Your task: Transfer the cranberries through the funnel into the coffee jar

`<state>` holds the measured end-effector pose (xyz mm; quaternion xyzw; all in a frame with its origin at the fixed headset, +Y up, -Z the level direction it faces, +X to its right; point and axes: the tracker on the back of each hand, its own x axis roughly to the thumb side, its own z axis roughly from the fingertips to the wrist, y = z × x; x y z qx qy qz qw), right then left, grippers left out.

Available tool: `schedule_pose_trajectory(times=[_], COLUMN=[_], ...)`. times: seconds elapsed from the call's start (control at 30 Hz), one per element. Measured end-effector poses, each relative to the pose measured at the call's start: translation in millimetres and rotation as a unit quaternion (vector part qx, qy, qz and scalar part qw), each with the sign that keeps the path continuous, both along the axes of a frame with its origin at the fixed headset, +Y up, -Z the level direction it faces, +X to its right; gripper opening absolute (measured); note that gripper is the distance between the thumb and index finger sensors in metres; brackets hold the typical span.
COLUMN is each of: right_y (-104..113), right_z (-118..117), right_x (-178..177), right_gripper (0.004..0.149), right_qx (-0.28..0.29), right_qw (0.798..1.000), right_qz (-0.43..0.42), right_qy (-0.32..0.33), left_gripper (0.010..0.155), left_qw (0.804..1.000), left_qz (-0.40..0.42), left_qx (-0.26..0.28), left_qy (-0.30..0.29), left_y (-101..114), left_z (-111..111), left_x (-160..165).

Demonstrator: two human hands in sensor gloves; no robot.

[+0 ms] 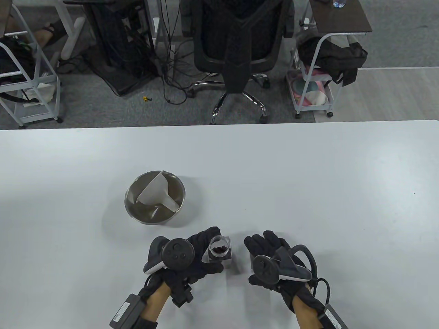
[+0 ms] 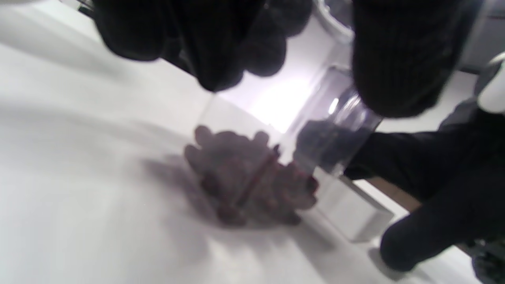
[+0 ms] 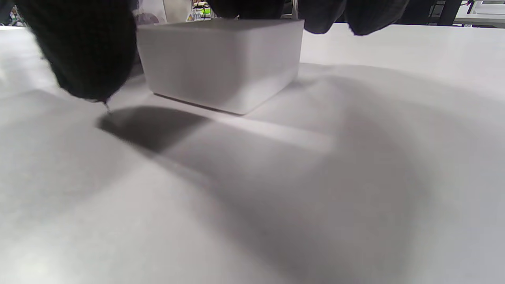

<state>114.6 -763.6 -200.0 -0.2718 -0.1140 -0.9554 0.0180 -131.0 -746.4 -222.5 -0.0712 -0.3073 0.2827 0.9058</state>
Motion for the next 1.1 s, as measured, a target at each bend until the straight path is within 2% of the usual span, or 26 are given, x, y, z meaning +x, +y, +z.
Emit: schedule_pose_trajectory(times=[0.37, 0.5, 0.63, 0.73, 0.8, 0.9, 1.07, 1.1], right_y=[-1.7, 10.1, 26.9, 39.7, 51.8, 71.5, 89.7, 90.9], right_z=[-0.5, -0.3, 2.2, 5.5, 10.1, 18.1, 27.6, 28.1], right_x=[-1.3, 3.7, 11.3, 17.2, 19.9, 20.4, 14.1, 12.1], right_gripper=[0.091, 0.089, 0.082, 0.076, 0.074, 0.074, 0.075, 0.076], right_qx=[0.020, 0.069, 0.117, 0.144, 0.186, 0.222, 0.219, 0.211], right_qw=[1.000, 0.996, 0.982, 0.964, 0.947, 0.908, 0.851, 0.844], right_qz=[-0.005, -0.054, -0.141, -0.215, -0.251, -0.346, -0.472, -0.487], right_qy=[-0.007, -0.026, -0.049, -0.064, -0.077, -0.084, -0.076, -0.073], left_gripper=[0.102, 0.102, 0.102, 0.102, 0.102, 0.103, 0.103, 0.103], left_qw=[1.000, 1.000, 1.000, 1.000, 1.000, 1.000, 1.000, 1.000], left_qz=[-0.004, -0.003, -0.003, -0.004, -0.005, -0.006, -0.007, -0.006], left_qx=[0.006, 0.005, 0.002, 0.000, 0.001, 0.001, 0.001, 0.001], left_qy=[0.001, 0.001, 0.000, -0.002, -0.002, -0.002, -0.002, -0.002], left_y=[-0.5, -0.7, -1.0, -0.9, -0.9, -0.9, -1.2, -1.3], left_z=[1.8, 2.0, 2.1, 2.0, 2.2, 2.2, 2.3, 2.3], left_x=[-0.1, 0.0, -0.1, 0.1, 0.4, 0.5, 0.8, 0.8])
